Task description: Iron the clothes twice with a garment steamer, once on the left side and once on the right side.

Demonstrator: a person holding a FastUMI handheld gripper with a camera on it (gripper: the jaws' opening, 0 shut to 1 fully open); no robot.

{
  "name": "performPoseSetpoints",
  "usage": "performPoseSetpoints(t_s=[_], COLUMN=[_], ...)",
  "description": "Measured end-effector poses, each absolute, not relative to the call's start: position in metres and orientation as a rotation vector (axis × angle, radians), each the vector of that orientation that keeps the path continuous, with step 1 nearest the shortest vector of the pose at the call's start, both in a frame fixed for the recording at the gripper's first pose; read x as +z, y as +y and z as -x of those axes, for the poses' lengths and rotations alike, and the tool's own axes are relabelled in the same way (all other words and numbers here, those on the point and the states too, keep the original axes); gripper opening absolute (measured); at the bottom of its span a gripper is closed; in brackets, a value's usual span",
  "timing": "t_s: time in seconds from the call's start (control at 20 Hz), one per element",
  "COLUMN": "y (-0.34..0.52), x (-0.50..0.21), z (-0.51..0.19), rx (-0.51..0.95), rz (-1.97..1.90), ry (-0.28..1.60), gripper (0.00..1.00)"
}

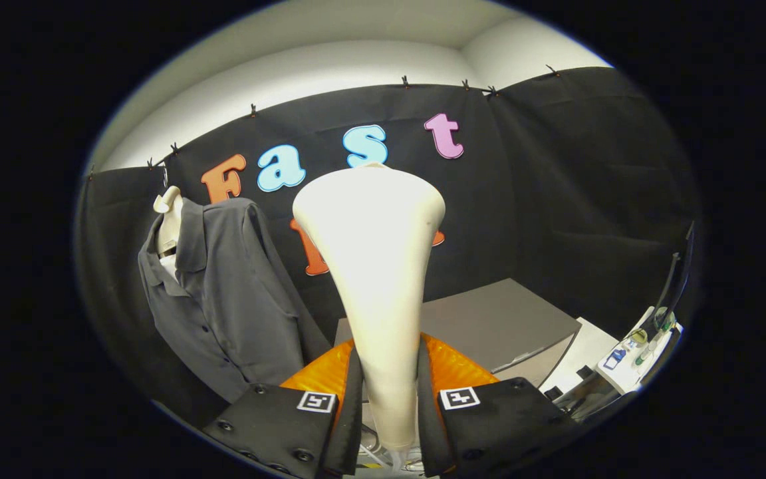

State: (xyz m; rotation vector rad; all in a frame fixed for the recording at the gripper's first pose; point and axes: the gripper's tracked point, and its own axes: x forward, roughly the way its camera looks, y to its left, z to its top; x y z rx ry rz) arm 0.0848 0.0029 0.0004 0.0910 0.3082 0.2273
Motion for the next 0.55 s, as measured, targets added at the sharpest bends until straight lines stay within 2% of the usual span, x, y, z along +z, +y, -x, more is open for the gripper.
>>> performPoseSetpoints(t_s=[0.55], y=[-0.004], x=[-0.015], z=[-0.083], rx=[0.259], rz=[-0.086], ry=[0.345], gripper=[0.43])
